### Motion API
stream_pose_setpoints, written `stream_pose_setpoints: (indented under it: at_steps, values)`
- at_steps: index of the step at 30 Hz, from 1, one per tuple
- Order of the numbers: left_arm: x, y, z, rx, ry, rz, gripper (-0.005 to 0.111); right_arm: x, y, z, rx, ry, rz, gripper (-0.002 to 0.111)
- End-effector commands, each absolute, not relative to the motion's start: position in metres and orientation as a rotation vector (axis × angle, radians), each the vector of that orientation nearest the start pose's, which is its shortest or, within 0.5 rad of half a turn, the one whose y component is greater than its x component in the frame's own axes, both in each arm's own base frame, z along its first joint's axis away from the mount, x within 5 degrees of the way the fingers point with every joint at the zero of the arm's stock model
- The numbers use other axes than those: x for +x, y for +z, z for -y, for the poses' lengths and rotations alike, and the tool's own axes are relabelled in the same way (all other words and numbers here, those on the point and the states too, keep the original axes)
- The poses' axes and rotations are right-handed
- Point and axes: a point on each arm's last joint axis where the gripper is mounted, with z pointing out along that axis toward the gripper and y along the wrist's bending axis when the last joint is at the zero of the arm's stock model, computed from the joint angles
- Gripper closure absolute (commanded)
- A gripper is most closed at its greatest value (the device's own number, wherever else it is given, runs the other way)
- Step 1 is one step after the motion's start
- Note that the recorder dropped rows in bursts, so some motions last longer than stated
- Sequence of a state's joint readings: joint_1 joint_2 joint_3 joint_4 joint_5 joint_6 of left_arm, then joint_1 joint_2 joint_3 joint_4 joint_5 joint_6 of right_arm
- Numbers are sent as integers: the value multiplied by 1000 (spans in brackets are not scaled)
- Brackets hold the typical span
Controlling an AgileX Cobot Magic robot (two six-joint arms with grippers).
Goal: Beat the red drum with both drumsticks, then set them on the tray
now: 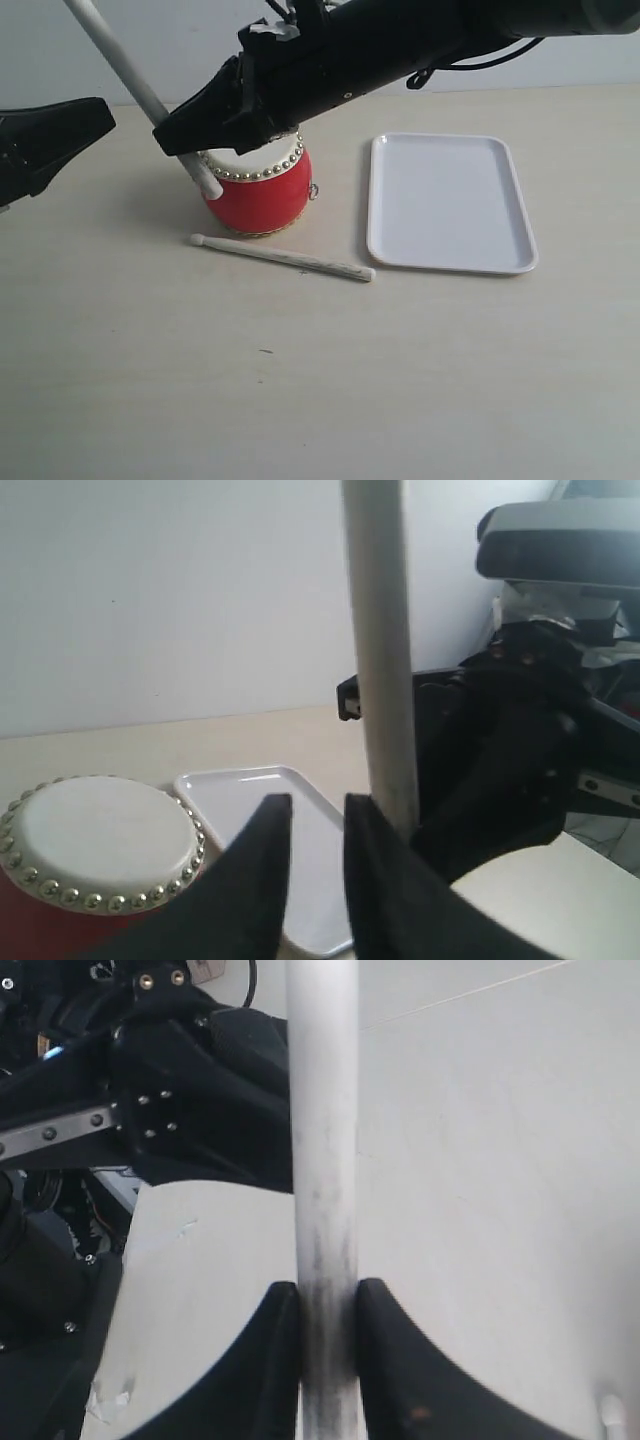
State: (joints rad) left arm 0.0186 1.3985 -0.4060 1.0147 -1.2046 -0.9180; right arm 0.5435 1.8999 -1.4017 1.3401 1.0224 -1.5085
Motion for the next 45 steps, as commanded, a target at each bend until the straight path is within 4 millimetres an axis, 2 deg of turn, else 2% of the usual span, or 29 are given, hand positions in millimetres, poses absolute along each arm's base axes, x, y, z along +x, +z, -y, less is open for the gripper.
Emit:
stream_pose_setpoints:
  at_steps: [1,4,21,30,36,45]
  values:
    - [219,229,67,429,-985,-1553,59,310,261,-275,-1337,1246,-1705,108]
    - [219,229,67,429,-985,-1553,52,310,259,-275,-1333,1250,-1708,108]
    - [221,230,67,350,-1040,-1570,53,308,259,-280,-1323,1269,-1698,108]
    - [219,232,79,354,-1081,-1547,53,306,257,-286,-1307,1278,-1704,108]
    - [220,234,78,326,-1074,-1537,53,307,254,-287,-1290,1298,-1709,108]
    - [220,234,78,331,-1071,-1536,53,291,255,-303,-1358,1327,-1666,108]
